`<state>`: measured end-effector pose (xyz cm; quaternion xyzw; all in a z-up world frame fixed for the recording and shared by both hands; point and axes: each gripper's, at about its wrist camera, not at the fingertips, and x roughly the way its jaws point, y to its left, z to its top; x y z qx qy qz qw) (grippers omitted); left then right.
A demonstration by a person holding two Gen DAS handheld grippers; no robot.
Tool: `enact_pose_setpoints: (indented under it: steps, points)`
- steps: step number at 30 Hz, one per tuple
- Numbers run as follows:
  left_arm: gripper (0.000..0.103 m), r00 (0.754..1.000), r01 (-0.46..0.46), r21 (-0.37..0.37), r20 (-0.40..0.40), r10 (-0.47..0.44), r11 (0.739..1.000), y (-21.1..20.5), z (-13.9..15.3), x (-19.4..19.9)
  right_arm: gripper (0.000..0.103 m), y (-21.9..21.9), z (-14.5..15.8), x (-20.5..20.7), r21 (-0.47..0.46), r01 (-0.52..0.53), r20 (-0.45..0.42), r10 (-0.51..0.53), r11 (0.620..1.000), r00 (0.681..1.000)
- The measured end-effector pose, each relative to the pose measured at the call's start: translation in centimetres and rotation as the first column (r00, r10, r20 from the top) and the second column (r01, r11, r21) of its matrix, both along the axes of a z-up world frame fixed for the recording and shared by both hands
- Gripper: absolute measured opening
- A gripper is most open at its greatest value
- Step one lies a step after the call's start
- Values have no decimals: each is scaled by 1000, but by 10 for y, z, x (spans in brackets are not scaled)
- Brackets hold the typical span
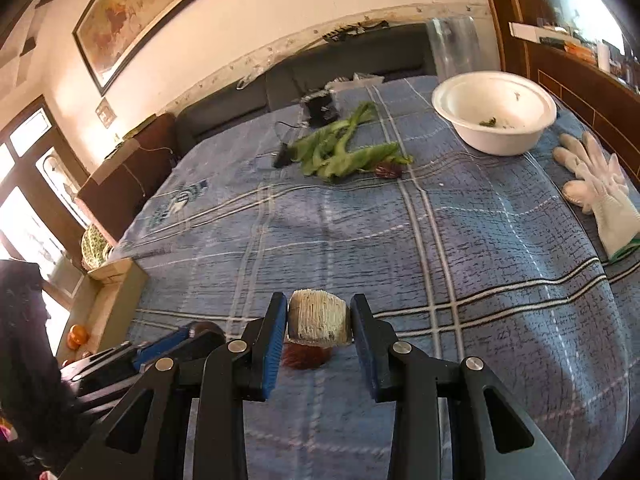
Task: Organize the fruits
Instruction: 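Lower the plum and beige cube into the cardboard box and open both tools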
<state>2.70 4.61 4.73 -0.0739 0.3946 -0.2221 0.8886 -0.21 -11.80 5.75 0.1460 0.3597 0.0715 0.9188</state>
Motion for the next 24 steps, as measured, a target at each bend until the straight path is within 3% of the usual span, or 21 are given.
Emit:
enact_pose_setpoints:
  steps: [5, 8, 16, 20, 24]
  points:
    - [20, 995, -96, -17, 7, 96, 995, 57, 20, -43, 36, 43, 16, -23, 4, -88, 22, 88, 996, 996]
    - [20, 979, -204, -1, 22, 204, 979, 104, 28, -69, 36, 75, 20, -28, 15, -158, 19, 158, 987, 987]
    - [21, 884, -466, 79, -3, 468, 881, 214, 21, -111, 36, 197, 27, -32, -10, -388, 1, 388, 921, 922]
    - [21, 857, -507, 99, -41, 513, 856, 241, 6, -114, 36, 248, 19, -19, -55, -449, -35, 448, 892, 893]
    - [21, 852, -512, 109, -61, 519, 852, 250, -5, -112, 36, 283, 0, 2, -103, -462, -102, 453, 881, 886]
